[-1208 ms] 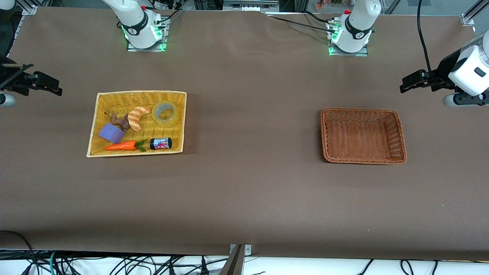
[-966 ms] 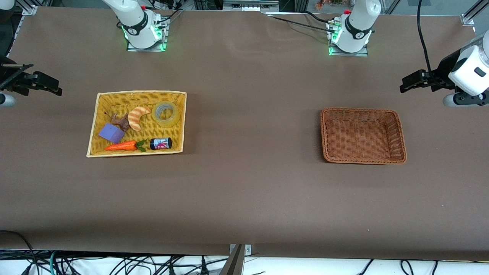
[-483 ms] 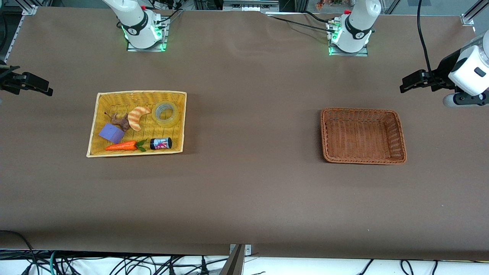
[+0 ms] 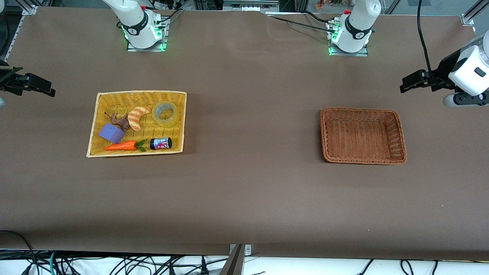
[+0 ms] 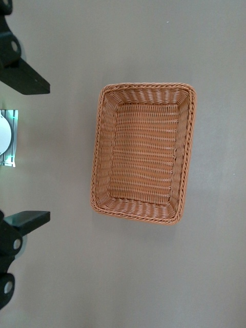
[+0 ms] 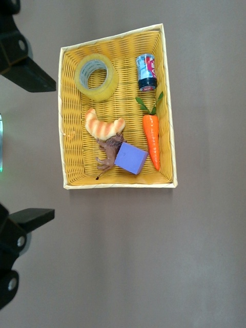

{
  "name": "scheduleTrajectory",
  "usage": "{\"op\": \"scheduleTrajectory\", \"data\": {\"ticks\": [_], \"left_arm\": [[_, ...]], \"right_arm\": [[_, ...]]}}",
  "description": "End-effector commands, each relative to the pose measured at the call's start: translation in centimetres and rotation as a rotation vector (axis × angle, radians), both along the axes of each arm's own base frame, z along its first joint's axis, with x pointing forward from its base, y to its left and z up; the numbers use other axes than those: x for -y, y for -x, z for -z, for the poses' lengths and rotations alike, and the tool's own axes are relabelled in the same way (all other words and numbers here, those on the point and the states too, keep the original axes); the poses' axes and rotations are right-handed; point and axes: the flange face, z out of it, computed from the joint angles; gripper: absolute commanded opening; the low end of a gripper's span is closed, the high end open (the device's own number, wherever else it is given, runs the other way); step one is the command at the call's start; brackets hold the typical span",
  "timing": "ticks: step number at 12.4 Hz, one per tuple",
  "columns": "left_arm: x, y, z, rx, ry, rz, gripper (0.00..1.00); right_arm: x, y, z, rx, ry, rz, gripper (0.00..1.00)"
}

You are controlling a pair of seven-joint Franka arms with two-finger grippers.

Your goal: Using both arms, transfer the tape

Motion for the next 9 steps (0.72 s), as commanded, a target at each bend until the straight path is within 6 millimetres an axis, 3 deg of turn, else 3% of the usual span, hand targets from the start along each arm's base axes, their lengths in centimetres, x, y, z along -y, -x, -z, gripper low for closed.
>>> {"op": "scheduleTrajectory", "data": {"ticks": [1,9], "left_arm": [[-0.1,-0.5,-0.5,0.015,0.031,0.016,1.00],[0.0,-0.6,-0.3,0.010,0.032,0.017,1.00]], "right_arm": [[-0.1,0.2,-0.3,0.004,-0.009,0.005,1.00],[0.7,-0.5,2.1,-0.051,-0.010,0.010,1.00]]}}
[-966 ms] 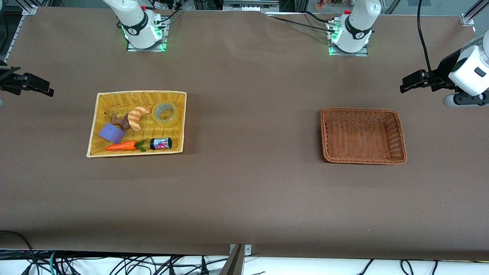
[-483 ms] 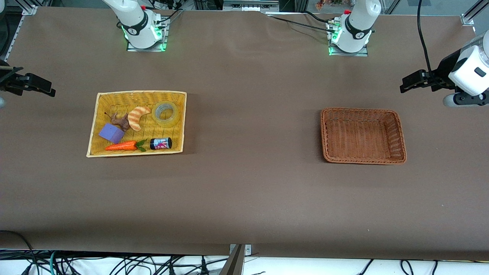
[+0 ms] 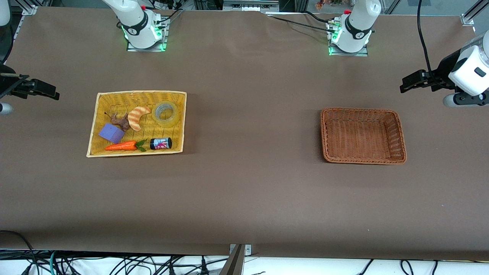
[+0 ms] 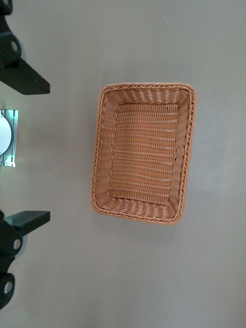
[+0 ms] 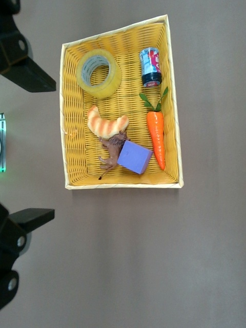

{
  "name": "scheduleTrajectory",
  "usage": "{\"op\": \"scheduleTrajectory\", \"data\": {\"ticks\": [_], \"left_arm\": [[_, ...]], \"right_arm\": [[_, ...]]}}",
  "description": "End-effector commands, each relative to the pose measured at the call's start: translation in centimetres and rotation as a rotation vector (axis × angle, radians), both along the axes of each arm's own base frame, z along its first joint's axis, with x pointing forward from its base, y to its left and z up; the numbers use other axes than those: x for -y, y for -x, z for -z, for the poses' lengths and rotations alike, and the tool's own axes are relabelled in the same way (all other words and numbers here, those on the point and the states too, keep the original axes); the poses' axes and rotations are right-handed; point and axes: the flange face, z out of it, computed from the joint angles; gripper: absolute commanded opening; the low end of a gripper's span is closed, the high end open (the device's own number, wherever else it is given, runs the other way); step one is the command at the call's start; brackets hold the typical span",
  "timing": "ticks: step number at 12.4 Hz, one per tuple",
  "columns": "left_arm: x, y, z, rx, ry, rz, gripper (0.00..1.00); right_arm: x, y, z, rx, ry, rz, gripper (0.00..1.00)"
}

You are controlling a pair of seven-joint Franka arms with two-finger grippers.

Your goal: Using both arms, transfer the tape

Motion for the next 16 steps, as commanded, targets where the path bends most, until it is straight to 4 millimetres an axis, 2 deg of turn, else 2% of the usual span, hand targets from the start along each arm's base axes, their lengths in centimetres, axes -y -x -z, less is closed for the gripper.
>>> {"op": "scheduleTrajectory", "data": {"ticks": [1,3,5,7,9,11,13,14,16], "left_arm": [[0.1,-0.6,-0.2,0.009,0.030,0.018,1.00],[0.3,-0.6,-0.3,0.011,0.032,0.022,1.00],[0.3,-0.6,-0.3,0.011,0.032,0.022,1.00],[0.3,-0.7,-0.5,0.015,0.033,0.020,1.00],[0.4,-1.8,-1.4,0.035,0.027,0.016,1.00],[0.6,-1.9,-1.5,0.035,0.021,0.021,1.00],[2.3,-1.3,-1.1,-0.008,0.019,0.051,1.00],[2.3,-1.3,-1.1,-0.009,0.017,0.051,1.00],[1.9,-1.4,-1.2,-0.002,0.014,0.050,1.00]], "right_arm": [[0.3,0.3,-0.2,-0.004,-0.012,0.004,1.00],[0.2,0.3,0.0,-0.010,-0.014,0.015,1.00],[0.0,0.3,1.6,-0.075,-0.024,0.001,1.00],[-0.8,0.4,1.7,-0.093,-0.021,-0.012,1.00],[-3.2,0.6,2.7,-0.125,-0.025,-0.058,1.00],[-4.9,1.1,6.2,-0.168,-0.045,-0.141,1.00],[-7.0,1.8,11.5,-0.133,-0.048,-0.204,1.00],[-8.1,2.3,14.4,-0.092,-0.046,-0.225,1.00],[-11.9,3.3,19.2,-0.018,-0.045,-0.294,1.00]]}}
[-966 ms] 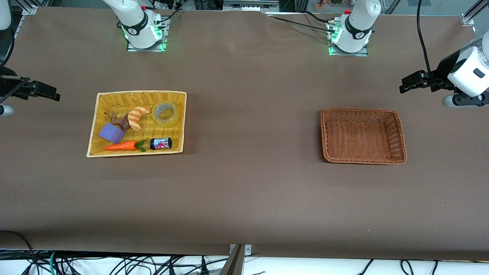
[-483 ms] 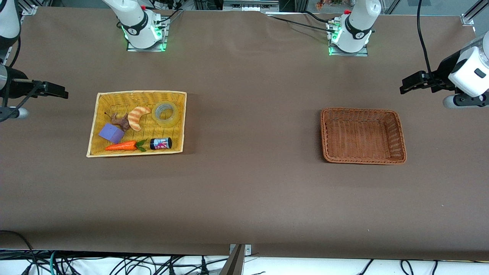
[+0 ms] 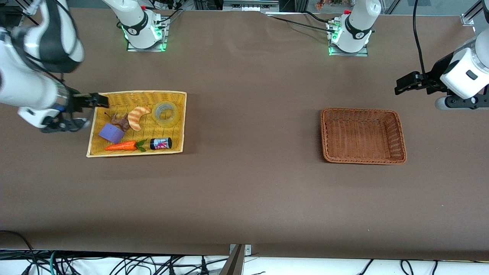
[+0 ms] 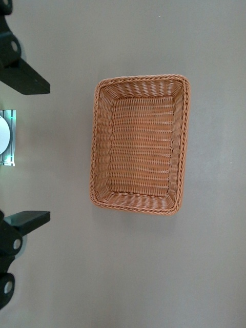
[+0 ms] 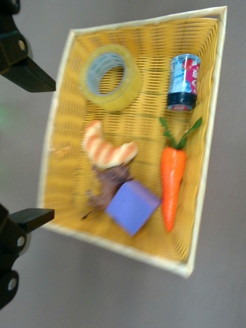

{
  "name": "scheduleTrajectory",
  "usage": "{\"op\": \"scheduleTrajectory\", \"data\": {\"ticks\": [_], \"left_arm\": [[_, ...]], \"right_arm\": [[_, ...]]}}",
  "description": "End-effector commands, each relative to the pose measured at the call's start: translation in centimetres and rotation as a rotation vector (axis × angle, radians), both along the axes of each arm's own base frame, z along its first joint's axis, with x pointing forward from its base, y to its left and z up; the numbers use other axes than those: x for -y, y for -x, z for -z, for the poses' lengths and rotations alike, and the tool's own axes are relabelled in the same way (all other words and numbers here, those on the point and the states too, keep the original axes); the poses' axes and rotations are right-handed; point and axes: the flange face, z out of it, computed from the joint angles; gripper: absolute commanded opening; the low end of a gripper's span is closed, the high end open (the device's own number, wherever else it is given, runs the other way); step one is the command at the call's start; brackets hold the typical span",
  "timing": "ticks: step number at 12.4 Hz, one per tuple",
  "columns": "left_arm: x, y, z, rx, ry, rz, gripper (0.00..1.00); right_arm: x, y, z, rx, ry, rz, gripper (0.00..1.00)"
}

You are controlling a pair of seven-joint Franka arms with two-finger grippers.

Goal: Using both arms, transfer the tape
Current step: 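Reach the right gripper down to the tape roll in the yellow tray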

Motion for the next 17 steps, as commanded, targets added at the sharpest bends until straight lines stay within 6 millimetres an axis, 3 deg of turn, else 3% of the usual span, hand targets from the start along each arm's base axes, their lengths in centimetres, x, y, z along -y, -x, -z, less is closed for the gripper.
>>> {"op": "scheduleTrajectory", "data": {"ticks": [1,3,5,8,9,10,11,12,17], "left_arm": [[-0.5,-0.6,-0.7,0.006,0.017,0.008,1.00],[-0.6,-1.6,0.9,-0.007,0.011,0.004,1.00],[-0.8,-2.9,2.8,-0.013,0.007,-0.001,1.00],[-0.3,-2.9,3.0,-0.010,-0.078,0.028,1.00],[0.3,-2.9,3.1,-0.011,-0.085,0.041,1.00],[0.5,-3.1,3.6,-0.019,-0.079,0.041,1.00],[0.5,-3.1,3.7,-0.021,-0.079,0.043,1.00],[0.5,-3.1,3.8,-0.024,-0.079,0.043,1.00],[0.7,-3.6,5.6,-0.062,-0.076,0.042,1.00]], "right_arm": [[-3.4,3.2,6.2,0.122,-0.028,-0.077,0.99],[-6.2,5.7,10.5,0.150,-0.040,-0.113,0.99],[-9.0,6.3,13.3,0.192,-0.065,-0.135,0.99],[-9.2,7.2,18.6,0.190,-0.087,-0.125,0.99],[-9.2,7.5,19.7,0.171,-0.089,-0.123,0.92],[-9.2,7.5,20.0,0.165,-0.088,-0.109,0.59],[-9.2,7.7,20.2,0.148,-0.080,-0.076,0.16],[-9.5,7.8,20.1,0.138,-0.076,-0.066,0.00],[-10.2,7.1,18.0,0.136,-0.070,-0.088,0.00]]}}
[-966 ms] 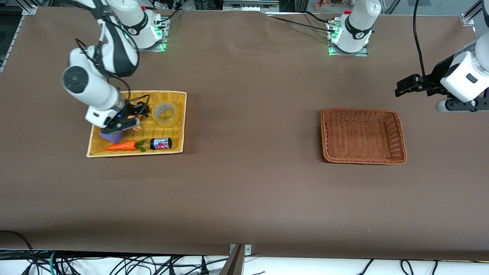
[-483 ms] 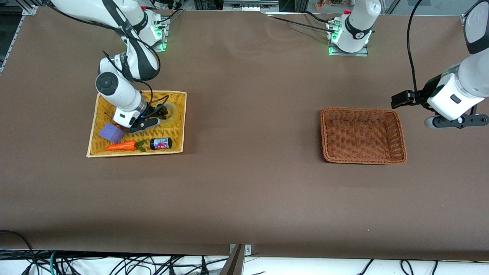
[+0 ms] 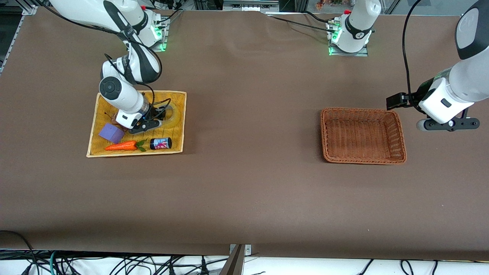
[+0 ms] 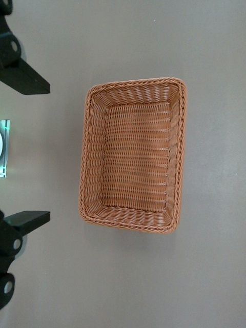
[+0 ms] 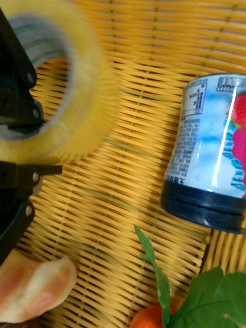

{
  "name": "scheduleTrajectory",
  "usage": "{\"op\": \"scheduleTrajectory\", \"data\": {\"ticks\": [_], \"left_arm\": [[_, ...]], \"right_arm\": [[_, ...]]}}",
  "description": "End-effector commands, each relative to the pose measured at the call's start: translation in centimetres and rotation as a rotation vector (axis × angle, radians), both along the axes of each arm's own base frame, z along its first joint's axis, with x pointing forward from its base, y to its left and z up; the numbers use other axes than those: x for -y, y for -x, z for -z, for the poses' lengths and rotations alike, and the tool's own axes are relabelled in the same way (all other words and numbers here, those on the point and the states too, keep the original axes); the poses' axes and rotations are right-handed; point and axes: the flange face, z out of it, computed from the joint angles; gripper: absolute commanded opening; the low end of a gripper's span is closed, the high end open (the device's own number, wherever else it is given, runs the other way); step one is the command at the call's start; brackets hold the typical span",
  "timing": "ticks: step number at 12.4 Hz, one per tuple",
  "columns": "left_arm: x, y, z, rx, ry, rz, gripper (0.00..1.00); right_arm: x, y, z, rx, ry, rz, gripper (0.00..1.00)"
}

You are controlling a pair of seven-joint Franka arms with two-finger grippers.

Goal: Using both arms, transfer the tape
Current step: 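Reach the right gripper down to the tape roll in the yellow tray, then lift the tape with the right gripper while the left gripper approaches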

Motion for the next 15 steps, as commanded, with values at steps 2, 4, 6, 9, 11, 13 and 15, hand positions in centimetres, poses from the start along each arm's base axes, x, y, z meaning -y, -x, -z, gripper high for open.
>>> {"op": "scheduleTrajectory", "data": {"ticks": [2,4,6,9,11,13,15], "left_arm": [[0.1,-0.5,0.1,-0.011,-0.010,0.026,1.00],[0.1,-0.6,0.4,-0.014,-0.010,0.027,1.00],[0.4,-0.6,0.5,-0.016,0.024,0.021,1.00],[0.9,-1.1,1.5,-0.027,0.053,0.015,1.00],[1.2,-2.6,4.6,-0.026,0.079,0.006,1.00],[1.7,-3.6,7.5,-0.041,0.076,0.007,1.00],[2.0,-4.0,8.7,-0.026,0.078,0.008,1.00]], "right_arm": [[-0.9,-0.6,-4.3,0.029,0.007,-0.012,0.00],[-3.1,-2.2,-8.3,-0.041,0.026,-0.041,0.00],[-6.6,-4.1,-12.5,-0.126,0.033,-0.074,0.00],[-15.5,-4.8,-13.9,-0.154,0.005,0.094,0.00],[-24.2,-4.6,-12.0,-0.197,-0.065,0.228,0.00],[-30.8,-4.5,-8.4,-0.181,-0.119,0.327,0.00],[-36.2,-3.2,-4.4,-0.126,-0.208,0.354,0.00]]}}
